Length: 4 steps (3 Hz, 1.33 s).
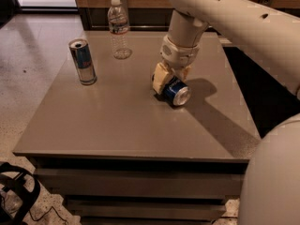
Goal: Pick pepsi can
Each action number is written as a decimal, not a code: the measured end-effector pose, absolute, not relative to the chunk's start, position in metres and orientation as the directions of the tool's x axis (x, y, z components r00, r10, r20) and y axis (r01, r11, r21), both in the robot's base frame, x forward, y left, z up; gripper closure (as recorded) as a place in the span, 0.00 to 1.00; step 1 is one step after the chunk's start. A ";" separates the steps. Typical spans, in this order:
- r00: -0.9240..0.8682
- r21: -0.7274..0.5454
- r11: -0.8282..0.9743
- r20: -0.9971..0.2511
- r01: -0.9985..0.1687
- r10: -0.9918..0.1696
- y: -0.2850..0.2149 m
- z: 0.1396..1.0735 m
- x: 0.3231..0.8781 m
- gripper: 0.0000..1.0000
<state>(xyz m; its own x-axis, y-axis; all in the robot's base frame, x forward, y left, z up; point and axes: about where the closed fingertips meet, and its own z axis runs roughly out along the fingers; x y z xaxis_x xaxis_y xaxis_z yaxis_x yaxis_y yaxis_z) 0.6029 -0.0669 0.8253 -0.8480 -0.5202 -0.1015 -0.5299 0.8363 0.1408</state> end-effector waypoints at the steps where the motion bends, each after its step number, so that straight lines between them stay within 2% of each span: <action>1: -0.848 0.141 0.836 -0.102 -0.530 -0.520 -0.067 0.825 0.603 1.00; 2: -0.845 0.133 0.837 -0.152 -0.531 -0.512 -0.074 0.838 0.606 1.00; 4: -0.801 0.172 0.809 -0.357 -0.563 -0.481 -0.096 0.880 0.625 1.00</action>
Offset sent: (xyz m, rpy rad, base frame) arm 0.0046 -0.0205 0.0356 0.0459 -0.1095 -0.0161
